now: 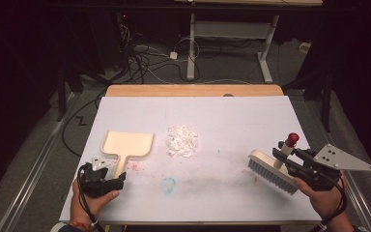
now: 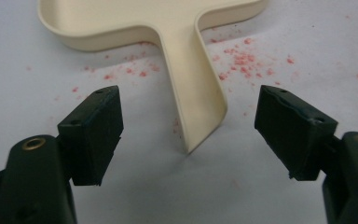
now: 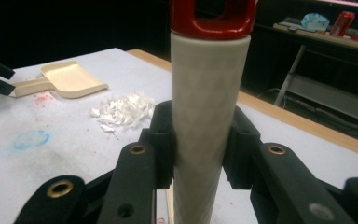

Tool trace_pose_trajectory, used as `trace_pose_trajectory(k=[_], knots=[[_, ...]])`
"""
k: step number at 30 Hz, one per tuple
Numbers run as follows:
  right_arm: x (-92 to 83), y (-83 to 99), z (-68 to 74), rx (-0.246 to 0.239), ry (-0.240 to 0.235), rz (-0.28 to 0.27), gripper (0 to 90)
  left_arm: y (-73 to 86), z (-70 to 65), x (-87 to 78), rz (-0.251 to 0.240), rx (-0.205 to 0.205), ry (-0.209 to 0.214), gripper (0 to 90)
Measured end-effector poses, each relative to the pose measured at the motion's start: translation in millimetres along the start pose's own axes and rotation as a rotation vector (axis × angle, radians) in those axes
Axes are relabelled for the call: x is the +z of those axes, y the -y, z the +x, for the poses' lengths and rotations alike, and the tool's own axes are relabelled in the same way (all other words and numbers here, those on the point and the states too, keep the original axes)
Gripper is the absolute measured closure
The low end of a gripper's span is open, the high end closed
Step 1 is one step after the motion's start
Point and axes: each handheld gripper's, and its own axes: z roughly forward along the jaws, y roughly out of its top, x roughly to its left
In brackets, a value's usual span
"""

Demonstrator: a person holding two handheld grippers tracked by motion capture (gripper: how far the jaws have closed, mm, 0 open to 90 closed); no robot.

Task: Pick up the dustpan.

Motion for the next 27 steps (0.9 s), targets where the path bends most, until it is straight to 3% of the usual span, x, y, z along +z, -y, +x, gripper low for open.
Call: trace_pose_trajectory(k=[2, 3, 4, 7, 10, 18, 24, 27], knots=[[0.8, 0.3, 0.0, 0.0, 0.0, 0.003, 69.8, -3.7, 0.7, 4.9, 0.013, -0.001, -0.007, 25.4], [1.6, 0.7, 0.1, -0.003, 0.004, 0.009, 69.8, -11.9, 2.3, 16.9, 0.036, 0.008, -0.042, 27.0], [2.0, 0.9, 0.4, 0.0, 0.004, 0.01, 69.8, -15.6, 4.2, 22.5, 0.043, 0.004, -0.051, 29.3], [2.6, 1.7, 0.4, -0.003, 0.003, 0.013, 69.8, -22.1, 9.3, 29.5, 0.032, -0.015, -0.036, 33.3], [3.8, 2.8, -0.8, 0.007, 0.012, 0.016, 69.8, -31.6, 12.3, 35.2, 0.044, -0.001, -0.035, 37.5], [8.0, 5.1, -0.7, 0.008, 0.003, 0.022, 69.8, -42.3, 16.5, 41.7, 0.046, 0.011, -0.035, 61.5], [10.8, 5.8, -1.0, 0.014, 0.001, 0.029, 69.8, -46.0, 17.6, 42.8, 0.047, 0.03, -0.033, 63.3], [10.8, 5.3, -2.1, 0.016, 0.005, 0.026, 69.8, -49.3, 17.7, 40.9, 0.057, 0.061, -0.042, 63.4]])
